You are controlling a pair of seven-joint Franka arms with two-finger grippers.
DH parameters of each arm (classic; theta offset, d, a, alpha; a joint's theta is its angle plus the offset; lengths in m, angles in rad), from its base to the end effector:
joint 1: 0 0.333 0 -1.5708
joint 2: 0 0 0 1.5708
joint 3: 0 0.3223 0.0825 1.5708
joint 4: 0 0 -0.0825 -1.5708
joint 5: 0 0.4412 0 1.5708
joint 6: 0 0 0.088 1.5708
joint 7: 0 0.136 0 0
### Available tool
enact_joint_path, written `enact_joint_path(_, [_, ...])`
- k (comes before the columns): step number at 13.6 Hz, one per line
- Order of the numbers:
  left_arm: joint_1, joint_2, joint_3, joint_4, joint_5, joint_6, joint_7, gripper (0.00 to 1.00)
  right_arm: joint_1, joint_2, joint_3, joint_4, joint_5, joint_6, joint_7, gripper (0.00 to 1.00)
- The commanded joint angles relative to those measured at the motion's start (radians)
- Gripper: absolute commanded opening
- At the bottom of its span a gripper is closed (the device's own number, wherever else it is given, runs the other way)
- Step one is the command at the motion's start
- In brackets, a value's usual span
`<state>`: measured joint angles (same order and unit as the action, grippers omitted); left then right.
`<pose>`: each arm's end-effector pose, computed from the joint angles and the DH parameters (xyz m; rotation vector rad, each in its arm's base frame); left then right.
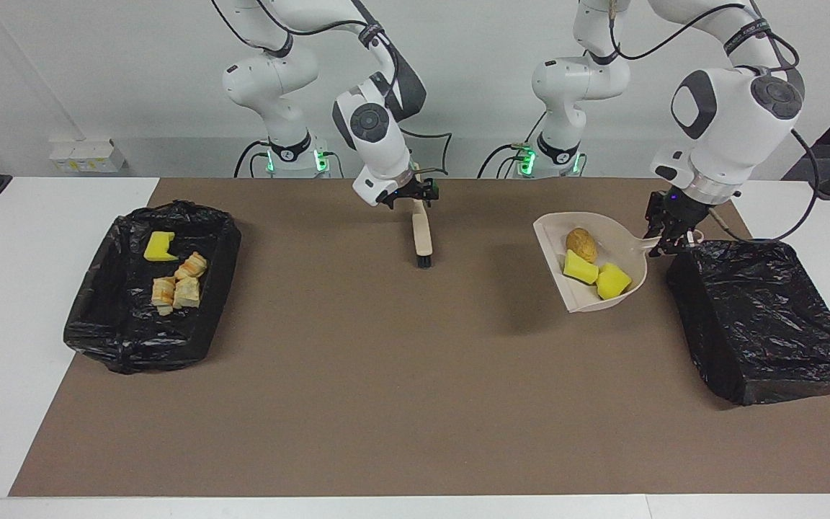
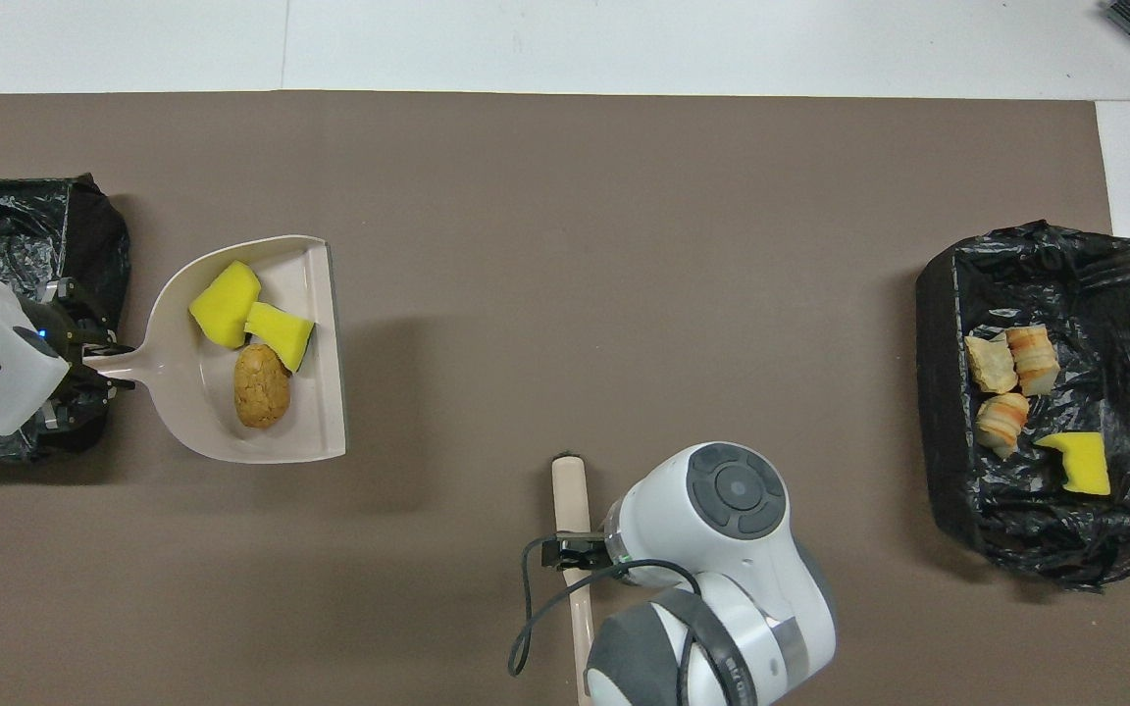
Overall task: Sweep and dump trash in bin
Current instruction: 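Carry the loaded dustpan with the left gripper toward the near bin, then tilt the dustpan over the near bin with the left gripper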
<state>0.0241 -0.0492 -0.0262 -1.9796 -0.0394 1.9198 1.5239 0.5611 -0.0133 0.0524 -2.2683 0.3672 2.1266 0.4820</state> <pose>0.5951 -0.0052 0.4441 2.2613 -2.1327 0.0263 0.4314 0.3340 0.2988 -2.9256 0.1229 0.3888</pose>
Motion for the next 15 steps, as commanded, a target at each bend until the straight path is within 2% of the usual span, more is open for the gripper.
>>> enact_joint_path(1, [0.046, 0.003, -0.009, 0.024, -0.027, -0.027, 0.059, 0.00, -0.065, 0.003, 0.006, 0.027, -0.104, -0.013, -0.014, 1.00])
enact_joint_path(3, [0.069, 0.008, -0.009, 0.059, -0.027, -0.044, 0.085, 0.00, -0.119, -0.002, 0.004, 0.065, -0.145, -0.040, -0.013, 1.00])
enact_joint_path(4, [0.103, 0.015, -0.009, 0.088, -0.022, -0.060, 0.109, 0.00, -0.180, -0.013, 0.007, 0.108, -0.172, -0.095, -0.019, 1.00])
enact_joint_path(6, [0.166, 0.049, -0.005, 0.163, -0.007, -0.071, 0.154, 0.00, -0.254, -0.016, 0.006, 0.264, -0.220, -0.308, -0.034, 1.00])
enact_joint_path(7, [0.198, 0.075, -0.005, 0.206, 0.001, -0.082, 0.172, 0.00, -0.283, -0.017, 0.003, 0.306, -0.264, -0.373, -0.066, 1.00])
enact_joint_path(9, [0.243, 0.124, -0.005, 0.295, 0.060, -0.094, 0.200, 0.00, -0.348, -0.048, -0.002, 0.335, -0.323, -0.402, -0.137, 1.00])
enact_joint_path(13, [0.284, 0.221, -0.005, 0.444, 0.287, -0.090, 0.209, 0.00, -0.353, -0.066, -0.155, 0.446, -0.399, -0.407, -0.198, 1.00])
enact_joint_path(15, [0.332, 0.267, -0.005, 0.536, 0.315, -0.090, 0.205, 0.00, -0.385, -0.057, -0.203, 0.512, -0.401, -0.408, -0.305, 1.00])
